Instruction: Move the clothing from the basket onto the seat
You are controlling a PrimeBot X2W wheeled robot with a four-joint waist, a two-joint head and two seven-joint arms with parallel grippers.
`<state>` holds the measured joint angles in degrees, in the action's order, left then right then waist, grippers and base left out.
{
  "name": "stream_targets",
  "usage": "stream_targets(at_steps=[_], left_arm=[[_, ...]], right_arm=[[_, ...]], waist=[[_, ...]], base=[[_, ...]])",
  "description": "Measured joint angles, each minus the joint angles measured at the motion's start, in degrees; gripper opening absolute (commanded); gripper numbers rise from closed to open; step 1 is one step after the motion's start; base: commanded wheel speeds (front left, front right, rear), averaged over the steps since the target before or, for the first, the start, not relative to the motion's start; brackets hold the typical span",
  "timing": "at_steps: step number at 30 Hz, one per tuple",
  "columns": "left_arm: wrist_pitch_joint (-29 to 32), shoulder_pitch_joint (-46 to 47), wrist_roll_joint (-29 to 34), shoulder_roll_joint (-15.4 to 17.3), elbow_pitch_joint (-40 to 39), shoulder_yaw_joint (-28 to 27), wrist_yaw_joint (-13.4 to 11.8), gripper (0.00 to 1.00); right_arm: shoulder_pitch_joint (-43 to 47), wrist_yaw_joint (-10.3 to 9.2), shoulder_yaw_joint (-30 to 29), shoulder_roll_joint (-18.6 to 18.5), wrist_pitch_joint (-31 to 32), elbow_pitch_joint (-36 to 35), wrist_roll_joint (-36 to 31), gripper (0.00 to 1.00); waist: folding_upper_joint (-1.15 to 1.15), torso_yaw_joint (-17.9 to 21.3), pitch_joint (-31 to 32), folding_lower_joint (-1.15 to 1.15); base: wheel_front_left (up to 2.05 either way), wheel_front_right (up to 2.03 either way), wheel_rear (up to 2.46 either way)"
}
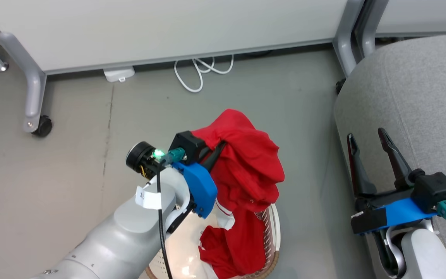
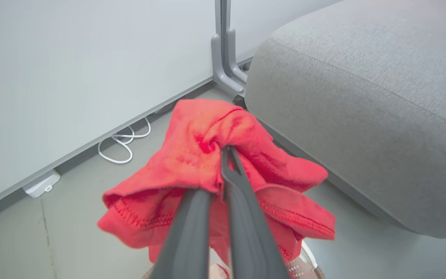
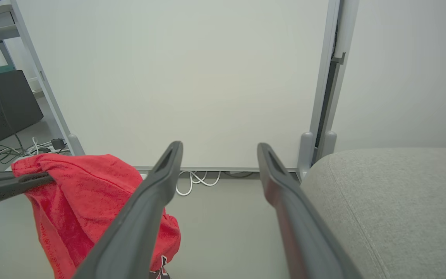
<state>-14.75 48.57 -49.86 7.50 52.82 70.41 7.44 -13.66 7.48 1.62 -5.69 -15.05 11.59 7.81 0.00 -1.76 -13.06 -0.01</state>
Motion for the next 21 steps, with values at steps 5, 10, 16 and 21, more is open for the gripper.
stream_targets(at_steps=[5,10,16,21], left_arm=[[-0.2,1.2,0.0,0.2,-3.7,-5.9,-0.1,0.0],[-0.2,1.9,2.3,1.5,-8.9,-12.0,-0.6,0.0],[-0.2,1.9,5.0,1.9,-13.4,-14.3,-0.8,0.0],[-0.2,1.8,5.5,2.1,-15.9,-14.9,-1.3,0.0]], right_arm=[[1.4,0.0,-0.1,0.0,0.0,0.3,0.2,1.0],[2.7,0.0,-0.1,0.3,0.0,0.6,0.2,1.0],[5.5,0.0,-0.6,0.6,0.0,1.0,0.3,1.0],[7.4,0.0,-0.8,1.0,0.0,1.3,0.3,1.0]], waist=[[0.0,0.0,2.9,0.0],[0.0,0.5,5.6,0.0],[0.0,0.8,8.8,0.0],[0.0,0.8,11.3,0.0]], base=[[0.0,0.0,0.0],[0.0,0.0,0.0],[0.0,0.0,0.0],[0.0,0.0,0.0]])
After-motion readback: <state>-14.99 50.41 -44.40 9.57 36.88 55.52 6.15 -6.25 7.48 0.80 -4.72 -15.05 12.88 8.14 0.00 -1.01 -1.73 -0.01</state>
